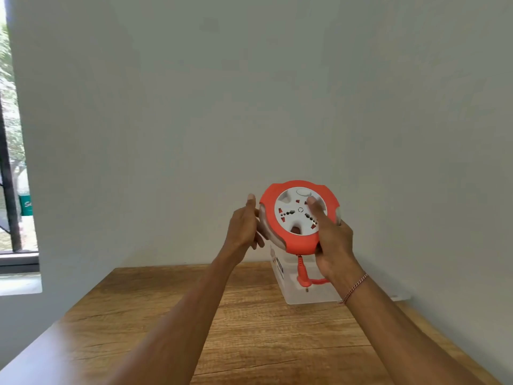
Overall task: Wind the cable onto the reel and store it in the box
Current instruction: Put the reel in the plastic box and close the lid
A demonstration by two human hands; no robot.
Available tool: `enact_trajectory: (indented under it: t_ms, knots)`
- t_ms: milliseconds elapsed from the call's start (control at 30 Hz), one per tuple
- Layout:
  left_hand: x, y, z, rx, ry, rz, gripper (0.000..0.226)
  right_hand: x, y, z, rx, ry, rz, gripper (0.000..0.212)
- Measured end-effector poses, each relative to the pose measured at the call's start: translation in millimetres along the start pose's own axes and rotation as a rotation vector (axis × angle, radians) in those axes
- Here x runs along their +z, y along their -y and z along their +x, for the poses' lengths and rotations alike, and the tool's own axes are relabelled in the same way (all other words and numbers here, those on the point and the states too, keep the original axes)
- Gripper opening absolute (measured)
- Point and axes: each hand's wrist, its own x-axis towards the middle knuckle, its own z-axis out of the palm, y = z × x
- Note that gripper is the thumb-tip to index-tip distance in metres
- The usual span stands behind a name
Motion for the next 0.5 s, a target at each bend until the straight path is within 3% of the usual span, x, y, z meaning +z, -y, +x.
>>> enact_trajectory:
  t_ms: [167, 267, 367, 500]
  knots:
    - [34.8, 21.6, -8.8, -0.235, 0.058, 0.483, 0.059, -19.0, 21.3, 6.0, -0.028, -0.079, 0.002, 0.049]
    - [52.3, 31.4, -15.5, -0.299, 0.176, 0.540, 0.040, -25.1, 29.6, 9.1, -0.041, -0.089, -0.018, 0.046]
    - [53.0, 38.6, -15.8, -0.303, 0.181, 0.449, 0.020, -27.1, 34.4, 11.2, -0.032, -0.085, -0.035, 0.042]
    - [28.6, 43.0, -8.3, -0.308, 0.197, 0.473, 0.013, -25.4, 39.0, 13.9, -0.014, -0.053, -0.042, 0.042]
